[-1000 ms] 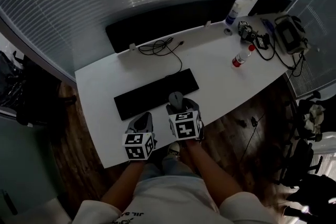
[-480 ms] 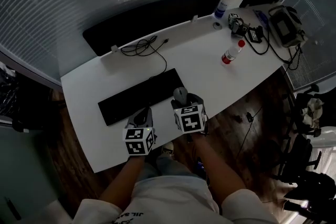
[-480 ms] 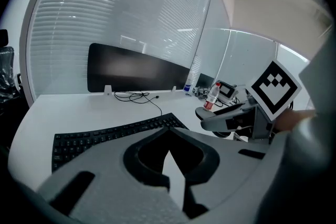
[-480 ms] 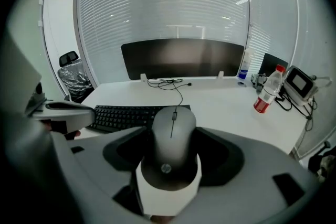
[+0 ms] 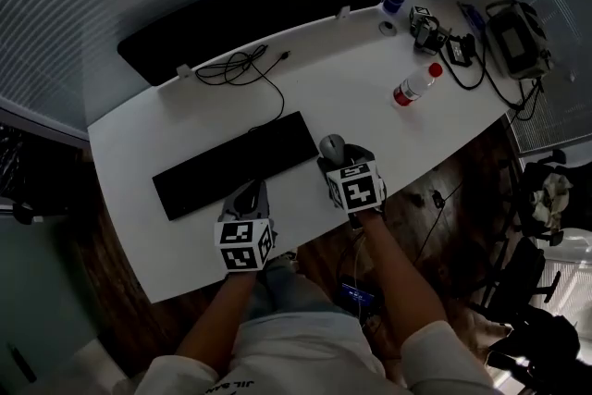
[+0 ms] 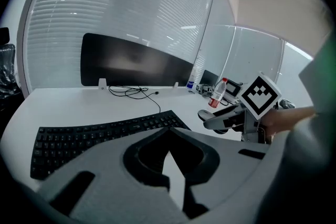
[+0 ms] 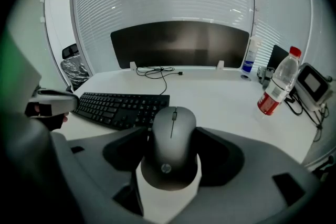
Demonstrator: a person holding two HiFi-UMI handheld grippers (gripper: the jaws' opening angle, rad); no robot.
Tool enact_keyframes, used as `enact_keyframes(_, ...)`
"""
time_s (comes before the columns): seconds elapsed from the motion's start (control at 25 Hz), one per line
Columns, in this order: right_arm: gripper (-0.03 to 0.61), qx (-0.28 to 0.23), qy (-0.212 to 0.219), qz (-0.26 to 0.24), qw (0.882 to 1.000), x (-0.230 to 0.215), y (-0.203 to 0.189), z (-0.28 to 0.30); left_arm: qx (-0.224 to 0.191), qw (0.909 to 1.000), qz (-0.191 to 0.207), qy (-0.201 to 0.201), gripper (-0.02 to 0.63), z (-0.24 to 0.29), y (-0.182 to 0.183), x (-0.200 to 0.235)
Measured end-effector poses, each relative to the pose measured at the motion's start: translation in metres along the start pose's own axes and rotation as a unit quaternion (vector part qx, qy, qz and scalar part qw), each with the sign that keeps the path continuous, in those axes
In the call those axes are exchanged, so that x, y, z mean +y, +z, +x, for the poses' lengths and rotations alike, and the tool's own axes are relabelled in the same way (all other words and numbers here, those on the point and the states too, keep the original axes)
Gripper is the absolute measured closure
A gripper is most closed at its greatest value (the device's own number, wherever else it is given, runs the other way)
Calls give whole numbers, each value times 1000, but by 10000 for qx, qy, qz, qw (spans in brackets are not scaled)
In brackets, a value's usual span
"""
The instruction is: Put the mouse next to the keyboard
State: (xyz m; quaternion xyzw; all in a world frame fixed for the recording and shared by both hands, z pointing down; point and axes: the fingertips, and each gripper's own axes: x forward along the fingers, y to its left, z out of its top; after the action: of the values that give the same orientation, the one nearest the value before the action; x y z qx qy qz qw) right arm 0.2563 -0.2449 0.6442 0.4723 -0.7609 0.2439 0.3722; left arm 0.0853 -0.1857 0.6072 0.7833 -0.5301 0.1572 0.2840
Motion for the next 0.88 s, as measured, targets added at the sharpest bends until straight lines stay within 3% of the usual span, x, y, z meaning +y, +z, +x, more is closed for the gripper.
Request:
enact_keyframes(0.28, 287, 158, 289, -168, 9993, -21, -3, 41, 165, 9998, -42, 53, 612, 19, -13, 0)
enact_keyframes(0.88, 287, 476, 424, -196, 9978, -43, -25, 73, 267, 9996, -70, 89, 612, 30, -21, -1)
